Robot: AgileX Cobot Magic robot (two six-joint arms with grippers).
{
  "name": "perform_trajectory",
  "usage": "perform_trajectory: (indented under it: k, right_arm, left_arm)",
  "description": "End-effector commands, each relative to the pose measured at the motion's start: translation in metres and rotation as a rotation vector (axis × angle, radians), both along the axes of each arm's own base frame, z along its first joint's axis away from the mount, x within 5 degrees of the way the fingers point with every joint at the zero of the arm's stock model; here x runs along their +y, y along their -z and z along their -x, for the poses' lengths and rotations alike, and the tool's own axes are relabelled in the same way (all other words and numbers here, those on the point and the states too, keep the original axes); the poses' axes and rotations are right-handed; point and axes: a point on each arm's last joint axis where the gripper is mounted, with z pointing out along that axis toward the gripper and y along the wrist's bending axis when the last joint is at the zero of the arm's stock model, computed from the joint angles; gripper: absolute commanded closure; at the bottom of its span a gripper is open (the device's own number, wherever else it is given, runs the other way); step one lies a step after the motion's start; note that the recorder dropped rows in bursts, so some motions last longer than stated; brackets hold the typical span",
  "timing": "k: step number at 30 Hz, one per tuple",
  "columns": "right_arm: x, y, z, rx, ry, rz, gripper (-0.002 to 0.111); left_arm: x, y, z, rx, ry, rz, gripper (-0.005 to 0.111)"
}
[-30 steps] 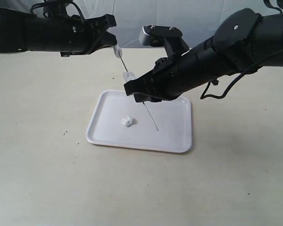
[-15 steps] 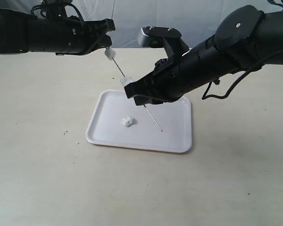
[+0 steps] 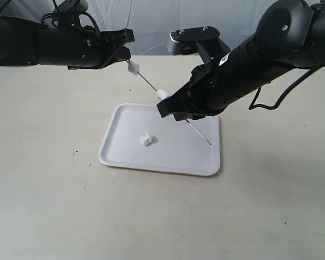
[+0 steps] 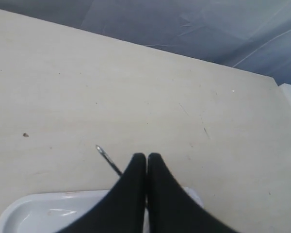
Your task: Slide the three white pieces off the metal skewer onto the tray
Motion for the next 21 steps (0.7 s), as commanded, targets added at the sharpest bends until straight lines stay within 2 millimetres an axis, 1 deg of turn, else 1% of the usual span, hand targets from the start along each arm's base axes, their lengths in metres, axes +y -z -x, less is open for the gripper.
perform_trajectory:
  k: [1,11,18,21]
  right_arm:
    - [-0.001,0.001,0.008,0.045,-0.046,0.041,0.109]
    - [-0.004,0.002,0.011,0.072,-0.056,0.070,0.109]
    - [-0.011,-0.011,0.015,0.028,-0.038,0.094,0.109]
    - [-0.016,-0.015,0.013,-0.011,-0.016,0.123,0.109]
  left_arm:
    - [0.011,-0.011,-0.005,-0.024,-0.064,0.005,0.107]
    - [0.019,-0.009,-0.008,-0.022,-0.113,-0.019,0.107]
    - [0.019,-0.009,-0.008,-0.023,-0.122,-0.027,0.107]
    - [0.015,-0.010,-0.006,-0.024,-0.080,0.001,0.107]
